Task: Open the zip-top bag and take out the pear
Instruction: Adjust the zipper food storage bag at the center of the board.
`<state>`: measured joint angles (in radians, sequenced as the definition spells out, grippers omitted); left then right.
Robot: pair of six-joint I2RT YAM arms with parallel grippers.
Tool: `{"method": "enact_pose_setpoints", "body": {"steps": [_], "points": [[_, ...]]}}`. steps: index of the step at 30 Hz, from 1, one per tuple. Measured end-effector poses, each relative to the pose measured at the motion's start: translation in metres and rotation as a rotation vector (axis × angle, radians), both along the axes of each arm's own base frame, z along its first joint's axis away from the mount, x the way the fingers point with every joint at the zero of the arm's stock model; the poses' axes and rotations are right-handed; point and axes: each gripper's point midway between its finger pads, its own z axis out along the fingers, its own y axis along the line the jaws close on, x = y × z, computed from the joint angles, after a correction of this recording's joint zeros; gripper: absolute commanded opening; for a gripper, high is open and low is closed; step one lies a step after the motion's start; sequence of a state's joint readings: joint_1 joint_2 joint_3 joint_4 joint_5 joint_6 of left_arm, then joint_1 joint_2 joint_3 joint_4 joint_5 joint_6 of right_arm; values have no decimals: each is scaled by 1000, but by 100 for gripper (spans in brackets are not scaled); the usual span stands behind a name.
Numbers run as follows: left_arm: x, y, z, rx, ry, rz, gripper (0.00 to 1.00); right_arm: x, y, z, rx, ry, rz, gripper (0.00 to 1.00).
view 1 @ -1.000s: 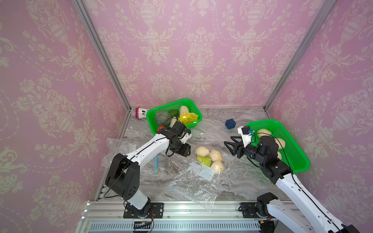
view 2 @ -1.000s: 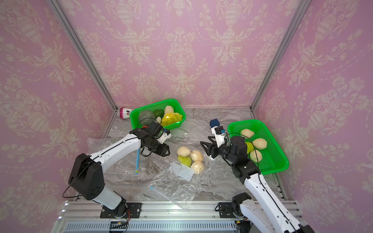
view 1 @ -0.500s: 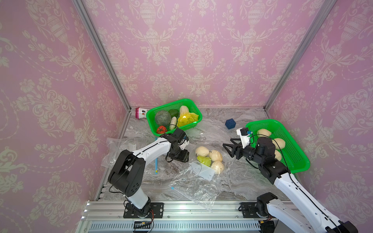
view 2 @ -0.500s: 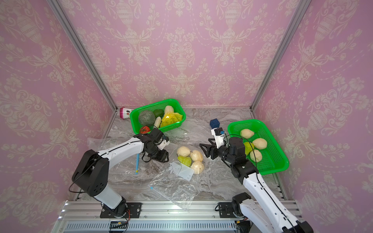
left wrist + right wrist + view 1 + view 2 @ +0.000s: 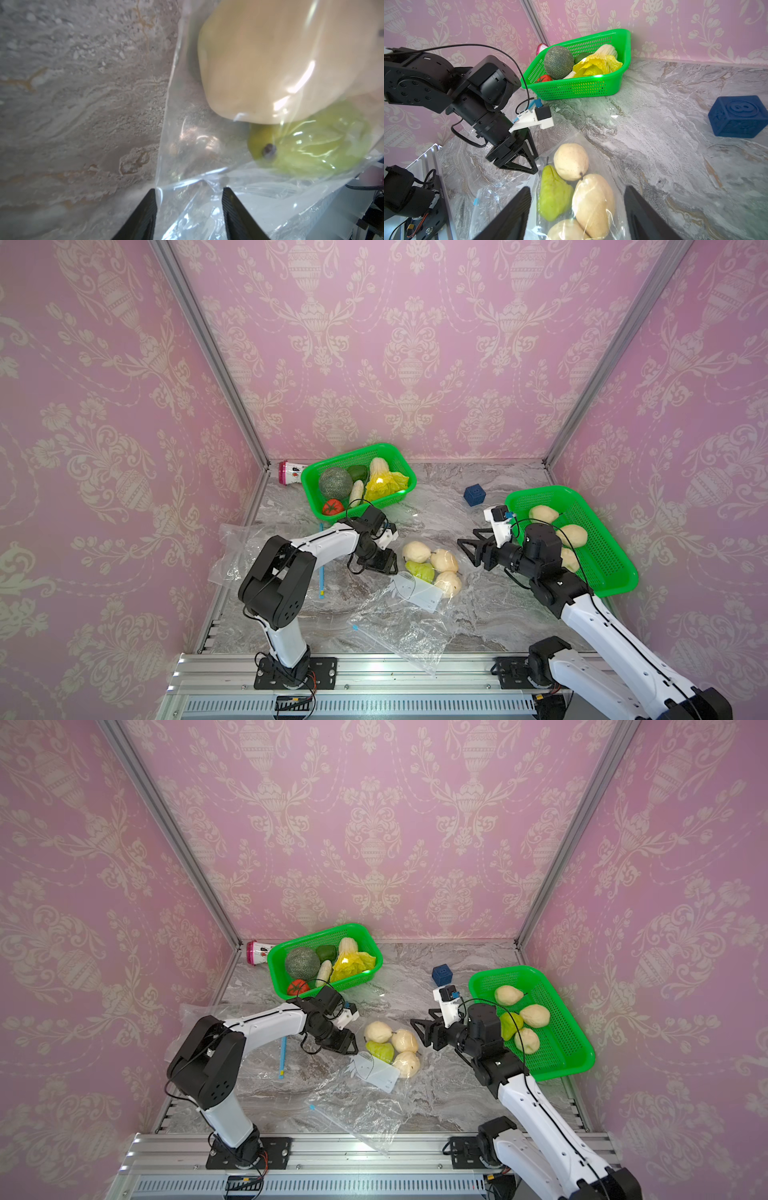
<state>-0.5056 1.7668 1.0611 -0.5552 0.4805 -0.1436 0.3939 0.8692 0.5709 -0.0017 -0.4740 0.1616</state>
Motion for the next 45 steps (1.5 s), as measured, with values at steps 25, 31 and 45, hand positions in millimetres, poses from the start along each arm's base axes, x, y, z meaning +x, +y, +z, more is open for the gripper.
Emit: {"method": "enact_pose_setpoints", "body": {"steps": [25, 31, 45], "points": [[105, -99, 101, -479, -165, 112, 0, 11, -3, -13, -4, 20, -49, 72], [139, -114, 141, -530, -252, 124, 0, 11, -2, -12, 12, 28, -48, 73], [128, -49, 77, -259, -180, 210, 0, -15, 39, -63, 23, 239, 56, 73]]}}
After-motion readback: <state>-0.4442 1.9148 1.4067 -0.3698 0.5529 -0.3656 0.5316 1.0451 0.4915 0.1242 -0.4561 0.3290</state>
